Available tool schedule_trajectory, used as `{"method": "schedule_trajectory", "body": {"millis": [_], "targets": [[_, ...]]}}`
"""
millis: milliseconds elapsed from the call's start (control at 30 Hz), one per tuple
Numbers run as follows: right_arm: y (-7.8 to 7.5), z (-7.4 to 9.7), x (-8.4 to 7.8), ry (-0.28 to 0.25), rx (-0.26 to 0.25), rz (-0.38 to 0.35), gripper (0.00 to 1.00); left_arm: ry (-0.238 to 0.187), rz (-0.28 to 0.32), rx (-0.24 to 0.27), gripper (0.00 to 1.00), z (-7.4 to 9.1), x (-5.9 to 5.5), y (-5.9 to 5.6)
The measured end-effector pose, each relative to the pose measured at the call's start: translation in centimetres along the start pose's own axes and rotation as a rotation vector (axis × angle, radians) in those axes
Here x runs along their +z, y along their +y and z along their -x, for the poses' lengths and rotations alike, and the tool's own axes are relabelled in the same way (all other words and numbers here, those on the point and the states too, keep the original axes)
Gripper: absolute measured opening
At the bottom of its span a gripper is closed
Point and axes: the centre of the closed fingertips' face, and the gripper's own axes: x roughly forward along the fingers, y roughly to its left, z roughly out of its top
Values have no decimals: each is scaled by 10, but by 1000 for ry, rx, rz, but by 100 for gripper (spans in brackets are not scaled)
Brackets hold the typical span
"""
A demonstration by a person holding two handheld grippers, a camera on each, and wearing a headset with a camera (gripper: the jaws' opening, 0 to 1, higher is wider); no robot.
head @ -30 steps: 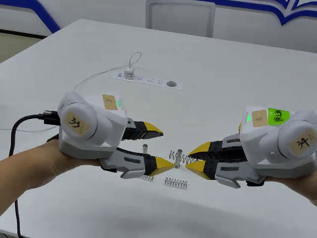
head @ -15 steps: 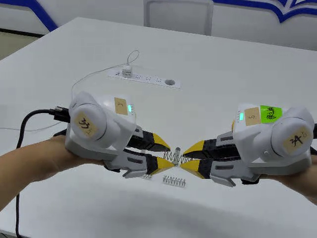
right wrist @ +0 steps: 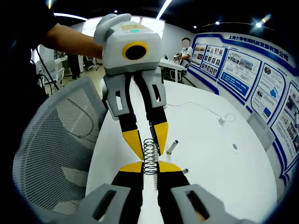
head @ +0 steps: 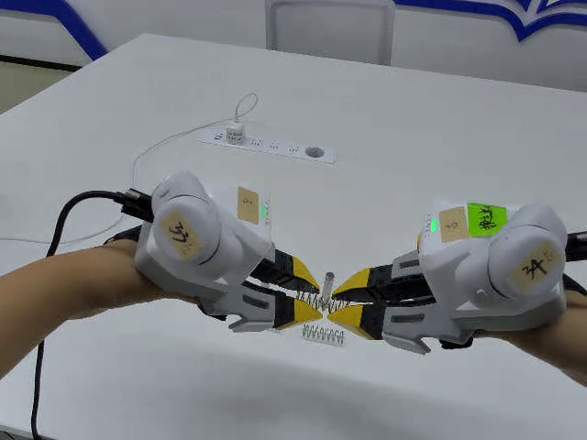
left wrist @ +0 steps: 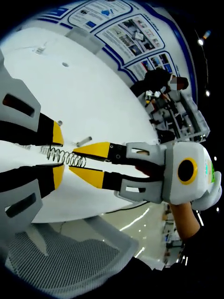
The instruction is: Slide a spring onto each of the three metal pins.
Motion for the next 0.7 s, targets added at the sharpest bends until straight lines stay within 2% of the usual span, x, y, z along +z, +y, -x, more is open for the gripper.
{"method": "schedule_trajectory", "body": {"millis": [233,467,600,700], "targets": [[0,2,0,15,10,29,10,0,-86,27,12,-2,0,-2],[2,1,-2,38,22,64,10,-11,-113,32,10,-4,-2,-4],[3,2,-2,42,30,82,10,-26,-121,48,10,-3,-1,-5],[2,3,-2,45,32,95,10,-32,-149,72,10,-4,0,-5]]}}
